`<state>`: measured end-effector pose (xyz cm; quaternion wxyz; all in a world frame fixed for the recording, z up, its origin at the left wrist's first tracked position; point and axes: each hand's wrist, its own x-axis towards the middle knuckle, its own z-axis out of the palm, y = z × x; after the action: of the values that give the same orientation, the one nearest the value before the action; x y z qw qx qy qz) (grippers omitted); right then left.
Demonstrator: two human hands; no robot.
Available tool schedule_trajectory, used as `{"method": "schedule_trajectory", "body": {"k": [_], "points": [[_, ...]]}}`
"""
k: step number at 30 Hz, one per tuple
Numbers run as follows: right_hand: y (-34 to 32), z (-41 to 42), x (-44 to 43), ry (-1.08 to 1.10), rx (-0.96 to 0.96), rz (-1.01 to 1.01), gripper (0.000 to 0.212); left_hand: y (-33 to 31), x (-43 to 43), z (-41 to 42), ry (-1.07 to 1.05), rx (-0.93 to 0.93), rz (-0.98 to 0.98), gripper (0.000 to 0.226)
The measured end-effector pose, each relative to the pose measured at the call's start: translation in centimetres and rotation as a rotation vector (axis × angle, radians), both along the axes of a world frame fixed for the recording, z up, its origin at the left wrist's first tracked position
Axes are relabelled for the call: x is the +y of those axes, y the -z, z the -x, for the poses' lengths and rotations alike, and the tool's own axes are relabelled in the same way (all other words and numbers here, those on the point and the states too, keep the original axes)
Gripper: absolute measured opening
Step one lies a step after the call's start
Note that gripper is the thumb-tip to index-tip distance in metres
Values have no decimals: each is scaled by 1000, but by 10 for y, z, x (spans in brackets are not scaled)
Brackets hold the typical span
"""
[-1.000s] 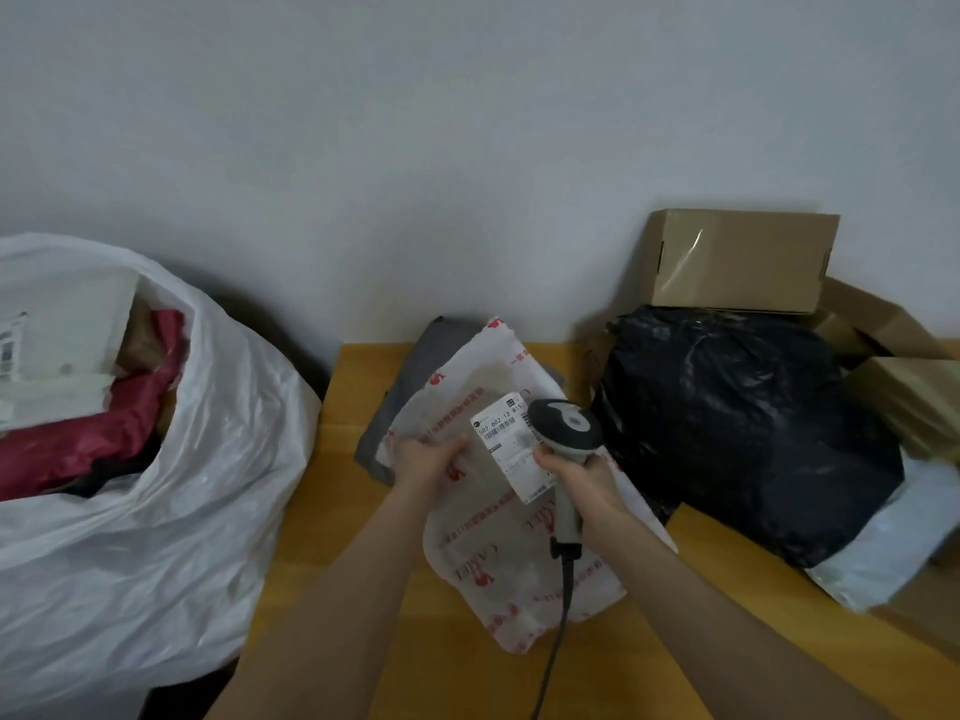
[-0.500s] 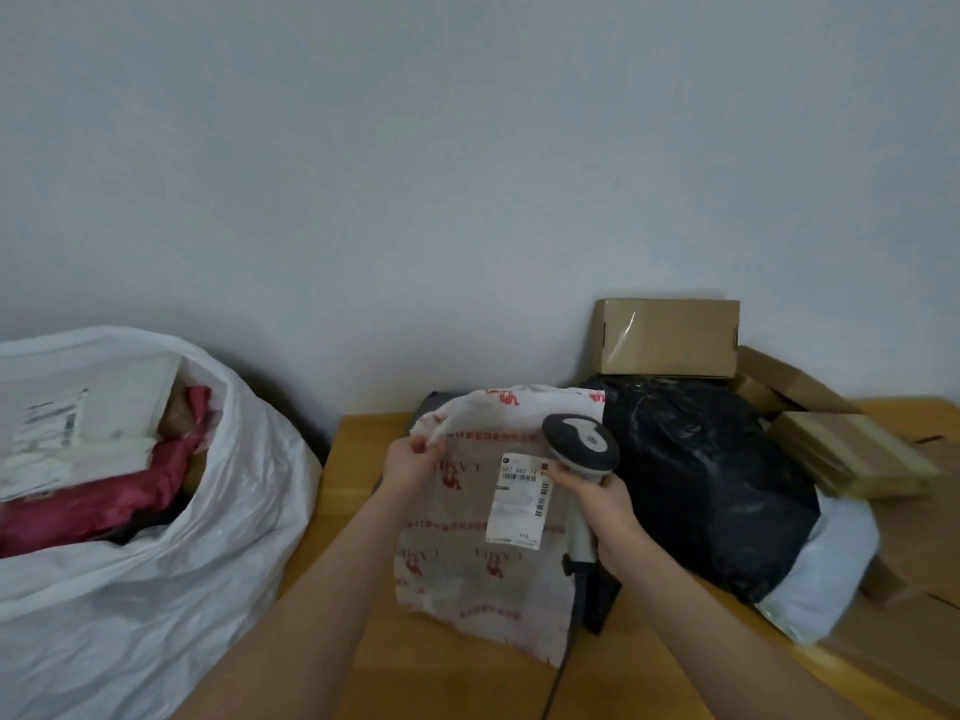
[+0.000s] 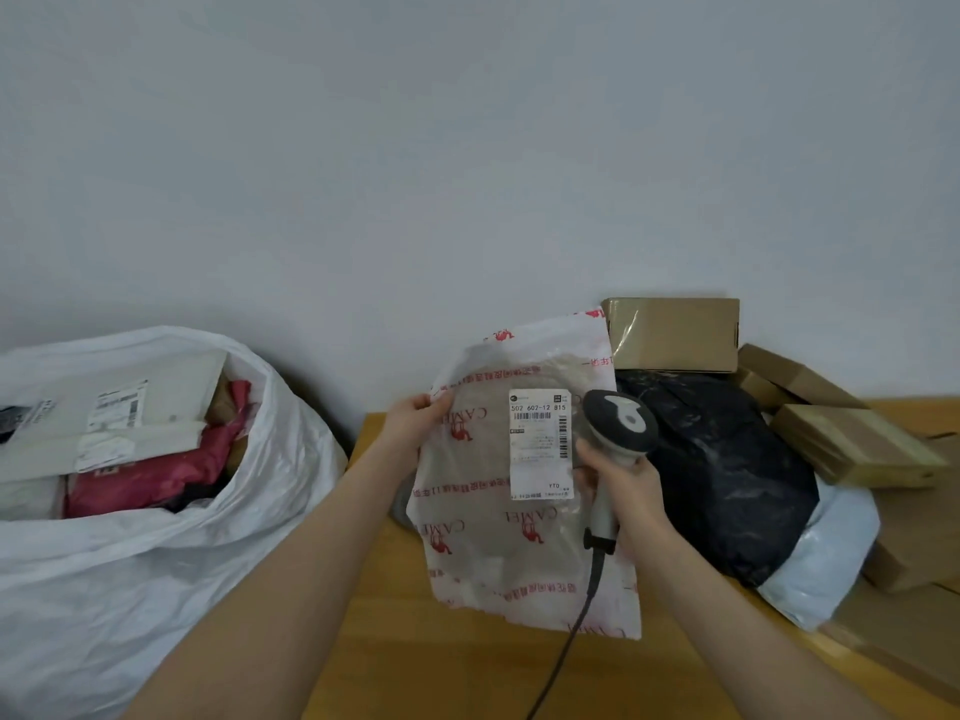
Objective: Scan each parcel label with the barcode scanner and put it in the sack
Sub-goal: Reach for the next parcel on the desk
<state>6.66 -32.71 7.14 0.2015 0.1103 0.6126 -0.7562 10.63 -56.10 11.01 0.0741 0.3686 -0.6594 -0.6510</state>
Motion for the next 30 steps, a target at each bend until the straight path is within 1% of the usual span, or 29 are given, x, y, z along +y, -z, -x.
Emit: {"method": "schedule_trajectory", "body": {"k": [2,4,5,7,9,10,12,16,20,22,25,27,30], "points": [[4,5,-2,-35,-27,-9,32,-5,5,1,-13,13,-59,25],[10,6,-6,-21,-41,-54,36,-7,5,-2,-15,-20,-57,30],[12,6,-7,-6,-56,-78,37,-6,3,-5,5,-26,-79,33],[14,7,-6,13,-63,-95,30,-3,-1,-15,71,-8,-188,35],[13,5,-5,6,-61,-94,26,0,-4,-25,181,-21,-251,28],[13,4,-4,2,-54,-91,26,4,-5,-30,244,-34,-241,25],[13,2,-3,-3,-36,-93,25,11,-5,-33,312,-61,-175,27],[11,-2,-1,12,1,-111,25,15,-1,-34,206,-119,58,23],[3,-14,4,28,36,-97,28,16,1,-33,68,-40,107,22],[-7,-28,8,0,90,-117,23,19,-1,-31,11,-23,122,29],[-18,-54,14,-157,127,-111,13,22,-3,-28,-58,-34,150,49],[-21,-68,15,-223,143,-130,10,23,-1,-28,-70,-32,188,53],[-27,-81,13,-263,174,-152,10,25,-1,-29,-82,-29,218,56]]}}
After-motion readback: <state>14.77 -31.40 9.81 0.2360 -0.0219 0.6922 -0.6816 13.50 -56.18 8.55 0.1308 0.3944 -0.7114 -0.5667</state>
